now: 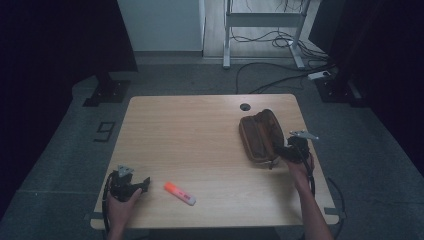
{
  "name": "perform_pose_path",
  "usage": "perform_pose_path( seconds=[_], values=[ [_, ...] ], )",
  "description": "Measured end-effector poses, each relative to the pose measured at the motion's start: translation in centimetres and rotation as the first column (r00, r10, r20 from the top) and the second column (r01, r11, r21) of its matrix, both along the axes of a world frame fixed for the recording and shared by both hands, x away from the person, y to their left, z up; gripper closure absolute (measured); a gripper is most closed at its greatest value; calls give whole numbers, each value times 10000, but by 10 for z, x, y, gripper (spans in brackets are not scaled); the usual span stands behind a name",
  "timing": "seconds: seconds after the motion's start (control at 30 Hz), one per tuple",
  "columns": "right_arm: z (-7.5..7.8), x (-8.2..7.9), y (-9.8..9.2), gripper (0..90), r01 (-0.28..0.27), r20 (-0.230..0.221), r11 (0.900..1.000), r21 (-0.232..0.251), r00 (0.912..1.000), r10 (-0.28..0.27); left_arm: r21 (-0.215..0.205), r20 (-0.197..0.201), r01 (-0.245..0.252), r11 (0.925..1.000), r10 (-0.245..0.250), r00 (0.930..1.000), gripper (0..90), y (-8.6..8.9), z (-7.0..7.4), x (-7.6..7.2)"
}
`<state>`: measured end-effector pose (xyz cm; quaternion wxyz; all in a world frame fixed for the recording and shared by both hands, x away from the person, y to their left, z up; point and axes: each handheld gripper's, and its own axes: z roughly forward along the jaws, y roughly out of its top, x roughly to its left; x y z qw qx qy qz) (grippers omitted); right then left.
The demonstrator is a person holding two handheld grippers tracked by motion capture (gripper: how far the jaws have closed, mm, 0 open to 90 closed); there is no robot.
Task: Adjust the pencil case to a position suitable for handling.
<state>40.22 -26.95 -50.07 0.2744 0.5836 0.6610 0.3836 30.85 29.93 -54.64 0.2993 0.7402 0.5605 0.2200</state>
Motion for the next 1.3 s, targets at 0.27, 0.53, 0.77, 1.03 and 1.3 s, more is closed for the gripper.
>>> perform_pose_path(
  seconds=[0.27, 0.53, 0.77, 1.03, 1.3],
  values=[
    [-16, 12, -2, 355, 251, -326, 9995, 206, 9992, -244, 3, -1, 0, 10000, 0, 10000, 150, 0, 0, 0],
    [-26, 19, -1, 499, 73, -661, 9990, 438, 9978, -44, 5, -1, 1, 10000, -1, 10000, 150, 0, 0, 0],
    [-33, 23, 0, 663, -5, -814, 9986, 538, 9967, 49, 11, 11, -8, 10000, 8, 10000, 151, 0, 0, 0],
    [-34, 21, -4, 798, 237, -573, 9945, 1019, 9982, -179, 15, 8, -6, 10000, 6, 10000, 151, 0, 0, 0],
    [-36, 20, -12, 811, 180, -597, 9878, 1548, 9982, -89, 9, 8, -7, 10000, 7, 10000, 150, 0, 0, 0]
  ],
)
